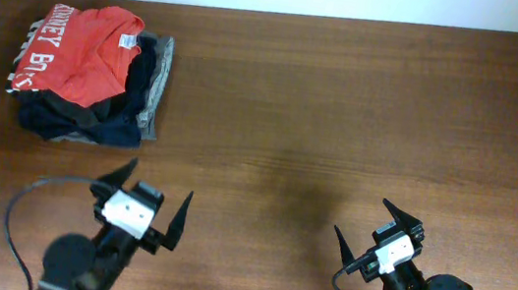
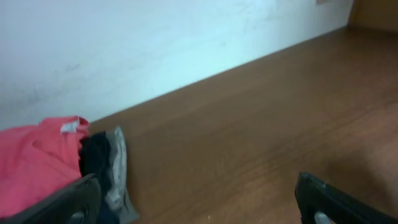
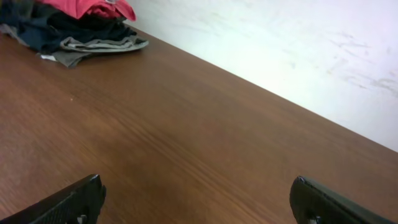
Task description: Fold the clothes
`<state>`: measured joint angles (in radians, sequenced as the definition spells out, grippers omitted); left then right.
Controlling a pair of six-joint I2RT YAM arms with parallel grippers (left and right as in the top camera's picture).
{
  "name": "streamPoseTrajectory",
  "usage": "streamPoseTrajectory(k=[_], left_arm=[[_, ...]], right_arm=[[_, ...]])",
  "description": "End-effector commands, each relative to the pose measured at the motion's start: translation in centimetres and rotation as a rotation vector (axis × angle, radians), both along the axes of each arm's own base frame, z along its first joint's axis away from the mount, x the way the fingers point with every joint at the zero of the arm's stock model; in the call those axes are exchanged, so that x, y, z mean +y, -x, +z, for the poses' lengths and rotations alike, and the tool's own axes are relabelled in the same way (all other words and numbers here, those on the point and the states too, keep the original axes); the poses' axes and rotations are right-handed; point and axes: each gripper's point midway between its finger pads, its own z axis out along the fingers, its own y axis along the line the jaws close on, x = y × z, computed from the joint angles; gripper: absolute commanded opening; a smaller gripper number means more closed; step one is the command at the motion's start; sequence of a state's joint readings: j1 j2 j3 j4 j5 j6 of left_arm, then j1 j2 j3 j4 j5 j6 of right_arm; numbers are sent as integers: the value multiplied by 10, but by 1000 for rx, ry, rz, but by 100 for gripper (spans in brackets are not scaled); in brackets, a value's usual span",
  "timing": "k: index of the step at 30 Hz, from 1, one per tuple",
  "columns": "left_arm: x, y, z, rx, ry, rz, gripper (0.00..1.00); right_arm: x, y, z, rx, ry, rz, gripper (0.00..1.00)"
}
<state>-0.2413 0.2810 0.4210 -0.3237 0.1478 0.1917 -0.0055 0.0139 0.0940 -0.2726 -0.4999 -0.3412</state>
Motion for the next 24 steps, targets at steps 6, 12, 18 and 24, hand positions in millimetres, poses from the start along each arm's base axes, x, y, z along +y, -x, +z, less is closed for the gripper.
streamPoseTrajectory(k=[6, 12, 18, 24], left_arm=[[2, 12, -42, -84, 4, -5, 99], [4, 4, -72, -47, -9, 18, 99], [2, -3, -76, -93, 3, 17, 99], [2, -3, -77, -91, 3, 17, 99]], right_arm=[[3, 2, -1, -3, -4, 17, 99], [3, 2, -1, -3, -4, 17, 99], [3, 2, -1, -3, -4, 17, 99], [3, 2, -1, -3, -4, 17, 99]])
